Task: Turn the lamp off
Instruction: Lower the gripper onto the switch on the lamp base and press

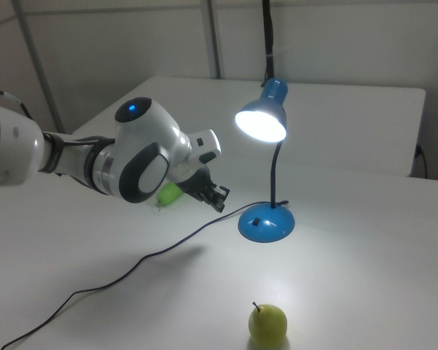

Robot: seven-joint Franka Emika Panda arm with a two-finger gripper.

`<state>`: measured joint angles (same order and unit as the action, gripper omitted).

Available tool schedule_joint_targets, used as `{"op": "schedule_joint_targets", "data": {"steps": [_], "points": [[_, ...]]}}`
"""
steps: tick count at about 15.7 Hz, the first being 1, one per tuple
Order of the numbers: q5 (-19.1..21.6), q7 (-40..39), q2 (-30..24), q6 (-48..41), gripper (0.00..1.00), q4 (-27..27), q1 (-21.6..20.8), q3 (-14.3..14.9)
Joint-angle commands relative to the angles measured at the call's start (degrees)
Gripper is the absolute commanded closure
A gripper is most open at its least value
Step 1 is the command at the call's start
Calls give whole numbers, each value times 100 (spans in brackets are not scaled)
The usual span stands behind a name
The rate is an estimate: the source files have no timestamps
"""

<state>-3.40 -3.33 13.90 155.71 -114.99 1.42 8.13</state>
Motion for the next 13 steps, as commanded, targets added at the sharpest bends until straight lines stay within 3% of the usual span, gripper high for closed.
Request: {"op": "schedule_joint_targets", "data": {"steps": [1,9,13], "points": [[-21,122,252,582,100,3,34,92],[102,122,920,1444,100,371,157,128],[172,122,1237,1471,100,705,245,128]]}}
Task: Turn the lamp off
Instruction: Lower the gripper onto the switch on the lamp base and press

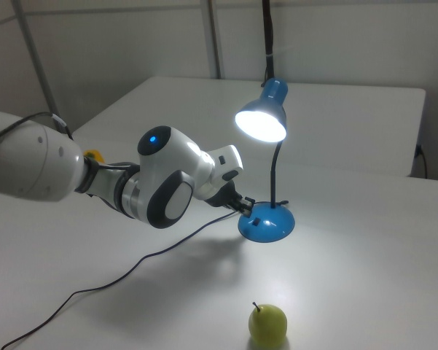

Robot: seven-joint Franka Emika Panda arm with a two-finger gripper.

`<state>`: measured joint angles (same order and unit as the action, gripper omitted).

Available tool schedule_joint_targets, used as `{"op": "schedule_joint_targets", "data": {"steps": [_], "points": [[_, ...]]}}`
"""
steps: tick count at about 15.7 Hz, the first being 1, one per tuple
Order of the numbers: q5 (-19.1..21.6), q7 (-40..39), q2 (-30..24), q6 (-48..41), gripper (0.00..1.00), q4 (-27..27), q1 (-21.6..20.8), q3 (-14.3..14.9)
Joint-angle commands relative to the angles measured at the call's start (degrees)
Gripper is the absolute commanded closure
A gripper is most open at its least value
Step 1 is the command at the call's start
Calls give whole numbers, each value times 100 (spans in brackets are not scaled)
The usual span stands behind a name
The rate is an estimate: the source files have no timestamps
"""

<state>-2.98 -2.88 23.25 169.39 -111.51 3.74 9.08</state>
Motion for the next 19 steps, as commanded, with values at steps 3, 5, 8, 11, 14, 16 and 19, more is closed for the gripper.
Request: {"op": "schedule_joint_targets", "data": {"steps": [3,5,8,11,14,16,19], "points": [[148,77,425,138,100,393,13,33],[157,77,513,427,100,393,13,33],[174,77,549,569,100,384,4,32],[166,77,549,560,100,375,4,33],[157,77,549,560,100,331,4,33],[148,69,575,560,100,323,4,33],[148,42,619,560,100,314,4,33]]}}
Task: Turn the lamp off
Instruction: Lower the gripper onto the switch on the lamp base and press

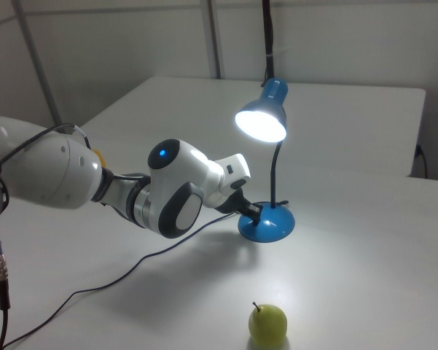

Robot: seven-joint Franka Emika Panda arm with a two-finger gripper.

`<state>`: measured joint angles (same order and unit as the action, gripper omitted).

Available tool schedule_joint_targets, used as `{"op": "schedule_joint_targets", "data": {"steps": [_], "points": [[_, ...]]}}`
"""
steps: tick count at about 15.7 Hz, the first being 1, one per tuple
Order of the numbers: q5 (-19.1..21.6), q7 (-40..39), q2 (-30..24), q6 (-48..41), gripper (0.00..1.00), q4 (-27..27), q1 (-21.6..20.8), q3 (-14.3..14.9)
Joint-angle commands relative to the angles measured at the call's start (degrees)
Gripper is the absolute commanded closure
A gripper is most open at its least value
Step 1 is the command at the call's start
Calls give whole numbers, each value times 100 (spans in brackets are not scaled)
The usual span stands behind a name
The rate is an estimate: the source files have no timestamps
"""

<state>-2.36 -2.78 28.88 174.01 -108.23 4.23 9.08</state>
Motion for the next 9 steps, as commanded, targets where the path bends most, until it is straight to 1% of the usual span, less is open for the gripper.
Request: {"op": "schedule_joint_targets", "data": {"steps": [1,9], "points": [[86,24,56,98,100,-22,-45,32],[69,-12,38,71,100,-251,-45,32]]}}
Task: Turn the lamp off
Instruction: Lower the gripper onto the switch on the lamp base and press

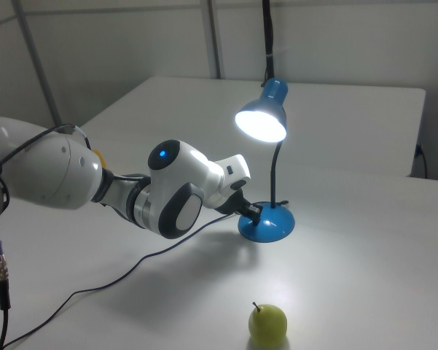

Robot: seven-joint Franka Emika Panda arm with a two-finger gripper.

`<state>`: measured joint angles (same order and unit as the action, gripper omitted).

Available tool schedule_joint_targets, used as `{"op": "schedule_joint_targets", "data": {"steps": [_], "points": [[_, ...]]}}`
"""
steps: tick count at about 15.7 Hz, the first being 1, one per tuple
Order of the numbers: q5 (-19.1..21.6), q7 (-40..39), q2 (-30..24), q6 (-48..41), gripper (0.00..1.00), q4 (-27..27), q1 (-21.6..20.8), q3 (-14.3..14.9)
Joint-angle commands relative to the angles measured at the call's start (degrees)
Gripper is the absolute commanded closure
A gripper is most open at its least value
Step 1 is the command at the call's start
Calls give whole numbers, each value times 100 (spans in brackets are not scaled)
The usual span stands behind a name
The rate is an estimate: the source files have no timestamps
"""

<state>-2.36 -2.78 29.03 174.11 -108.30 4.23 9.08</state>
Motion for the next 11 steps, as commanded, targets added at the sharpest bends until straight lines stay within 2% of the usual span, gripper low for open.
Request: {"op": "schedule_joint_targets", "data": {"steps": [1,8,11], "points": [[69,-12,24,53,100,-271,-45,32],[77,58,-107,-8,100,-359,-36,32],[86,67,-379,-568,100,-455,-28,32]]}}
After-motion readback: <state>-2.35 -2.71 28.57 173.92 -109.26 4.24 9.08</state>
